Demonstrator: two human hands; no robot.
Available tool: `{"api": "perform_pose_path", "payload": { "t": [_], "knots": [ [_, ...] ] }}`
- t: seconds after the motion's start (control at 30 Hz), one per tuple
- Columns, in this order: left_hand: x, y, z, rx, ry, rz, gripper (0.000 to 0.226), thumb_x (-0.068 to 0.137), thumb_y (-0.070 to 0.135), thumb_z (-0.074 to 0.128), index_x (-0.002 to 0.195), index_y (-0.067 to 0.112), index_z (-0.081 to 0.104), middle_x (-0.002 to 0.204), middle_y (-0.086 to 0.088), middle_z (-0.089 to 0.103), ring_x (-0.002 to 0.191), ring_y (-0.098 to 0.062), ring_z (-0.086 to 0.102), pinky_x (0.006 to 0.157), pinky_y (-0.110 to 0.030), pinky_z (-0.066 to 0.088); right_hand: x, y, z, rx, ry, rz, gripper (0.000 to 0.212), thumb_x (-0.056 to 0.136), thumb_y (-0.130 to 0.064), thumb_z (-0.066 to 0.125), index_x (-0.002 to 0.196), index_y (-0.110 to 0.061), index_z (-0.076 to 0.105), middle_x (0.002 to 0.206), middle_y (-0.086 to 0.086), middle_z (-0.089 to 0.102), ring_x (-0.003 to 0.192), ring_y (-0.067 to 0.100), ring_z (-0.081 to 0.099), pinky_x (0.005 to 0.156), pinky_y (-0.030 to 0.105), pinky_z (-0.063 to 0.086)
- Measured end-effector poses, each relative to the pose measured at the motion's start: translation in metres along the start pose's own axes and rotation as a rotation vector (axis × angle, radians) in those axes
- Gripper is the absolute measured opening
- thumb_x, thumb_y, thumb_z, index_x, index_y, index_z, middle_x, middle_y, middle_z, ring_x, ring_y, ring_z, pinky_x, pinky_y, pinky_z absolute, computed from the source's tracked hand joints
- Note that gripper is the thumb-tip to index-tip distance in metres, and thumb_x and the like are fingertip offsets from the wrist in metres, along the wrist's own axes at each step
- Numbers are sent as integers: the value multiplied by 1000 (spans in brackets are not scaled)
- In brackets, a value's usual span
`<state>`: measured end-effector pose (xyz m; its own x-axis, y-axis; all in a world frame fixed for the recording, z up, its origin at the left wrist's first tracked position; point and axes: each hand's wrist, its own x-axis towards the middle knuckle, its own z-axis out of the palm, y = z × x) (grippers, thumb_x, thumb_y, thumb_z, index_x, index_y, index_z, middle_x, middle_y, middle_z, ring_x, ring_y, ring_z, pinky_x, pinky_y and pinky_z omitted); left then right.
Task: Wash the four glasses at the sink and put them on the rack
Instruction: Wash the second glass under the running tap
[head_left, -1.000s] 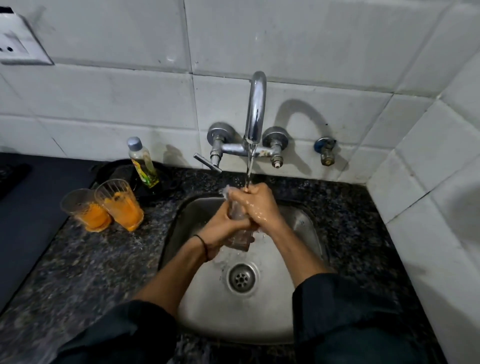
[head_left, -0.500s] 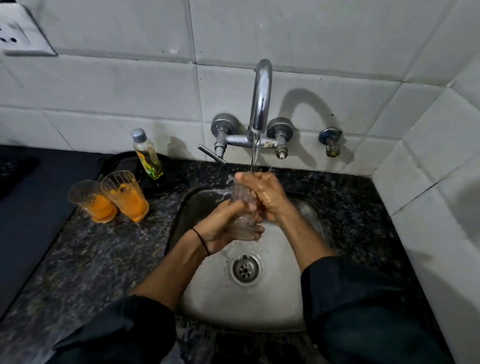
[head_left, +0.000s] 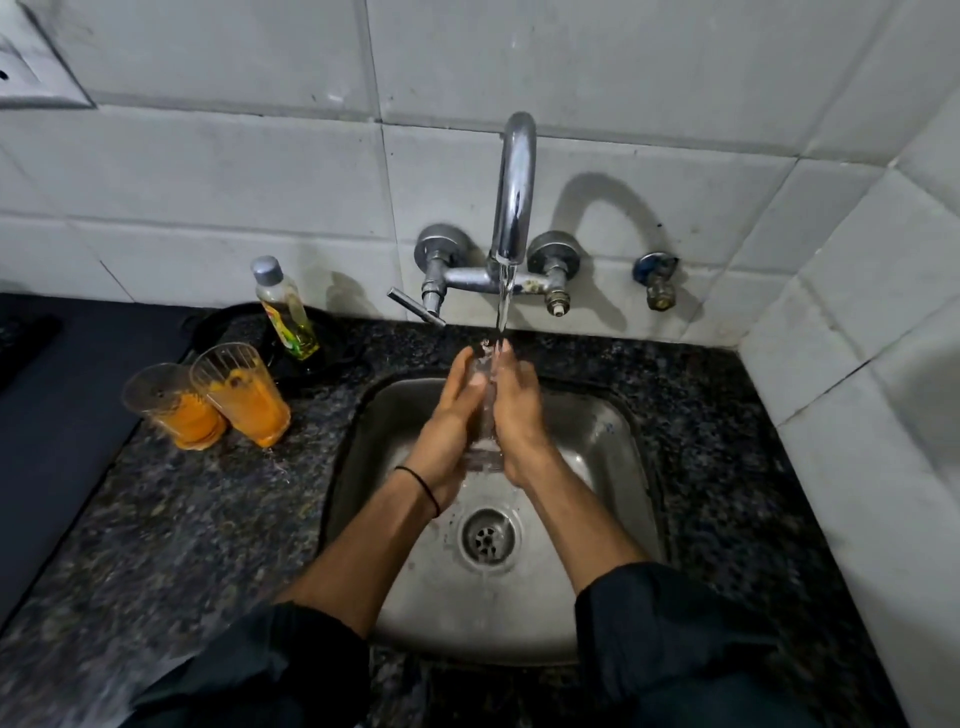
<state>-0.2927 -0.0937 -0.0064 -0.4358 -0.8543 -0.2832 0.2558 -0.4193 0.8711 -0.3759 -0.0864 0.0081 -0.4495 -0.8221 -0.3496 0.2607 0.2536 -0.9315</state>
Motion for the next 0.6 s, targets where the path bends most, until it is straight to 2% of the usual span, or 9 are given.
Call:
{"api": "perform_pose_path", "payload": {
  "t": [0.07,0.13,0.2,0.27,0.3,0.37,0.43,0.5,0.6],
  "knots": [
    [7,4,-1,-70,1,-34,47,92,32,65,137,26,50,127,-8,67,108,-22,69,79,-36,58,-2,0,-7,83,-43,153,58,95,-68,45,105,-18,72,104,14,76,94,29,74,86,49,60],
    [15,12,2,-79,73,-83,50,90,32,70,130,10,52,119,-18,67,99,-28,72,75,-37,58,0,2,-9,72,-62,175,68,93,-74,41,113,-17,72,109,14,75,96,28,74,88,49,60],
    [23,16,4,-81,103,-95,56,88,38,69,129,3,53,117,-20,67,97,-31,71,74,-36,57,3,2,-8,32,-62,150,71,92,-76,37,122,-18,65,116,13,73,98,25,73,85,45,61],
    [29,17,6,-6,143,-70,47,90,43,65,119,6,58,116,-17,67,98,-27,69,71,-34,55,-1,0,-3,-132,-95,90,64,95,-72,37,131,-20,48,120,11,69,96,20,70,74,36,60],
    [30,16,8,73,193,-47,37,94,42,60,110,9,59,108,-11,65,91,-21,67,68,-31,54,-4,0,0,-270,-120,34,62,97,-69,35,137,-23,37,124,10,66,100,21,68,75,37,59],
    [32,11,12,237,280,2,28,103,37,48,107,11,56,93,0,58,77,-7,59,73,-30,53,-8,7,4,-575,-91,-83,63,99,-67,27,149,-29,23,134,10,61,116,31,62,94,47,54],
    [30,4,15,225,304,11,38,105,42,39,110,11,60,96,0,64,82,-8,62,85,-34,51,-10,6,0,-702,-28,-89,58,100,-65,25,149,-34,31,130,8,65,116,32,62,101,46,49],
    [27,0,15,150,309,43,38,104,45,39,100,15,63,95,-5,68,85,-16,65,82,-35,52,-10,4,-11,-431,-33,36,50,101,-64,30,130,-32,55,114,6,72,99,26,69,91,48,57],
    [36,6,8,292,245,107,29,100,28,54,73,18,59,69,-4,60,64,-17,56,61,-29,48,-19,1,-26,25,-138,333,63,100,-66,32,99,-17,71,82,10,77,73,28,71,65,40,60]
  ]
}}
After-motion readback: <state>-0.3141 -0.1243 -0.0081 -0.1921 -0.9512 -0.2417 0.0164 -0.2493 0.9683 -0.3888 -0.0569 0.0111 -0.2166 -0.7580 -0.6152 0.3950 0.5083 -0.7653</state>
